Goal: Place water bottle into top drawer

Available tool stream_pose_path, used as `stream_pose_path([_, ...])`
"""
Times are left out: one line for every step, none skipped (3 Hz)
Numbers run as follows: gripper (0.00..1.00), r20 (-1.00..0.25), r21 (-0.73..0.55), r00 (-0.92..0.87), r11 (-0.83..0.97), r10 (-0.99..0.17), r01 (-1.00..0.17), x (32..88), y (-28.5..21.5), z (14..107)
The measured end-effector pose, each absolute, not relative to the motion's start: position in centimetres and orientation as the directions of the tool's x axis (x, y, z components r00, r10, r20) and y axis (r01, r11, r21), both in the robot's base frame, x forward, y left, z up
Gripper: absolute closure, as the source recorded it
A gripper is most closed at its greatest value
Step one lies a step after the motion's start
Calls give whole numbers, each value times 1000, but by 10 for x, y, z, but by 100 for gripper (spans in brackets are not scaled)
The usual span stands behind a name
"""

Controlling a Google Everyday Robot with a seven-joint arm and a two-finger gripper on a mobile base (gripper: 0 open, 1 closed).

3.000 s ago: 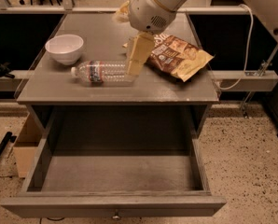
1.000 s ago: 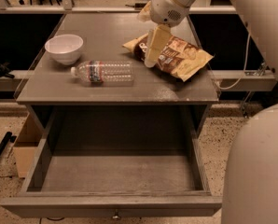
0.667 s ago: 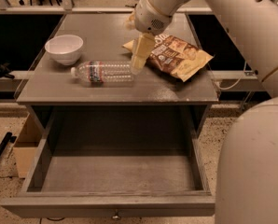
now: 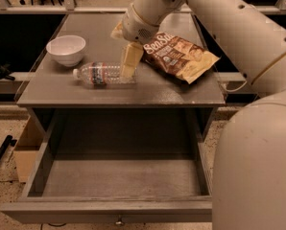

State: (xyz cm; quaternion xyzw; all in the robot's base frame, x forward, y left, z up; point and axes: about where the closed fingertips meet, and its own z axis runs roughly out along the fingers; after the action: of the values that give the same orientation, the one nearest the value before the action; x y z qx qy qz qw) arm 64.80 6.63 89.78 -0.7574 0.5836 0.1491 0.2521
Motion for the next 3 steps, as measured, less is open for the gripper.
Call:
stream_pose_path([0, -513, -193, 272, -200, -814, -961, 653, 77, 887])
stream_pose_path([0, -504, -177, 268, -206, -821, -962, 658, 84, 875])
stream_pose_path([0, -489, -165, 246, -189, -837, -968, 660, 77, 866])
